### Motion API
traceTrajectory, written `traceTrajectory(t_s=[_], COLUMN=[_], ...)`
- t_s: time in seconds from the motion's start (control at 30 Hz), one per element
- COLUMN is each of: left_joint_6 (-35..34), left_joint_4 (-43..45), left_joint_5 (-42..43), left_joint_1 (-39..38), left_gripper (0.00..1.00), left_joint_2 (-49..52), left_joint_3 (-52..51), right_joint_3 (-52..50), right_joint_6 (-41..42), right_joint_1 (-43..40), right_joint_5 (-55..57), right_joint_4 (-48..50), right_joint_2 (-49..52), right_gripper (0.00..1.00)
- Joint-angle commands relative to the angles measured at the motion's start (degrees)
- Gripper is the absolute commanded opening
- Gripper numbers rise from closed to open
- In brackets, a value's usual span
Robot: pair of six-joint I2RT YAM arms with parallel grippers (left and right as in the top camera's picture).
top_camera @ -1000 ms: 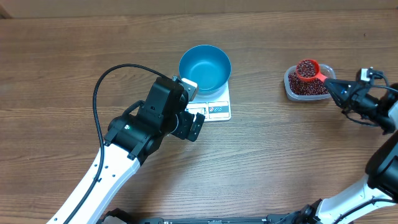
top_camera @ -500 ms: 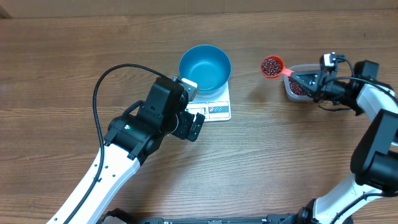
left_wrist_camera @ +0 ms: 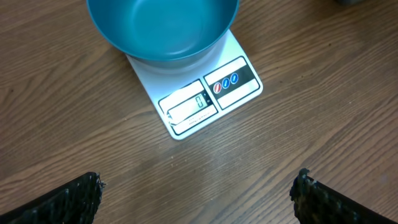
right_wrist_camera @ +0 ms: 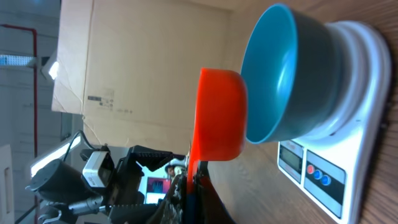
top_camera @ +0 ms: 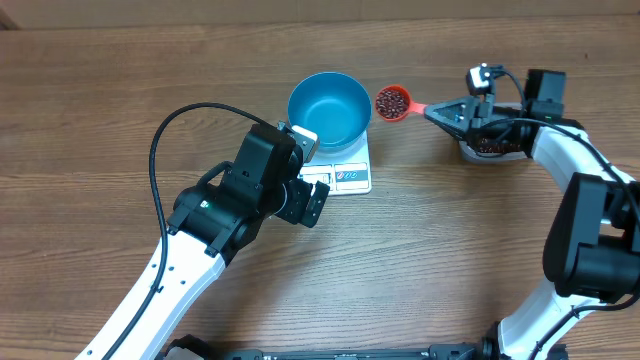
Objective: Scoop item into bowl and weigh 150g on scale
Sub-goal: 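Move the right gripper with scoop leftward over the blue bowl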
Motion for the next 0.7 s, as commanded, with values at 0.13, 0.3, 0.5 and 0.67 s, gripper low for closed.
traceTrajectory(t_s=[0.13, 0.3, 0.5, 0.67], left_joint_6=[0.9, 0.9, 0.9, 0.9], left_joint_4=[0.0, 0.0, 0.0, 0.0], left_joint_5=[0.4, 0.4, 0.4, 0.4], left_joint_1=[0.2, 0.2, 0.2, 0.2], left_gripper=[1.0, 1.0, 1.0, 1.0], left_joint_2=[0.3, 0.3, 0.3, 0.3], left_joint_3=[-0.3, -0.3, -0.3, -0.3], right_joint_3=[0.9, 0.9, 0.9, 0.9], right_joint_6=[10.1, 10.0, 3.7, -9.1], right_joint_1=[6.7, 9.9, 11.7, 11.7], right_joint_5=[4.2, 6.8, 12.8, 15.8], right_joint_4=[11.8, 19.6, 24.2, 23.8], right_joint_2=[0.1, 0.1, 0.1, 0.1], right_gripper=[0.04, 0.04, 0.04, 0.04])
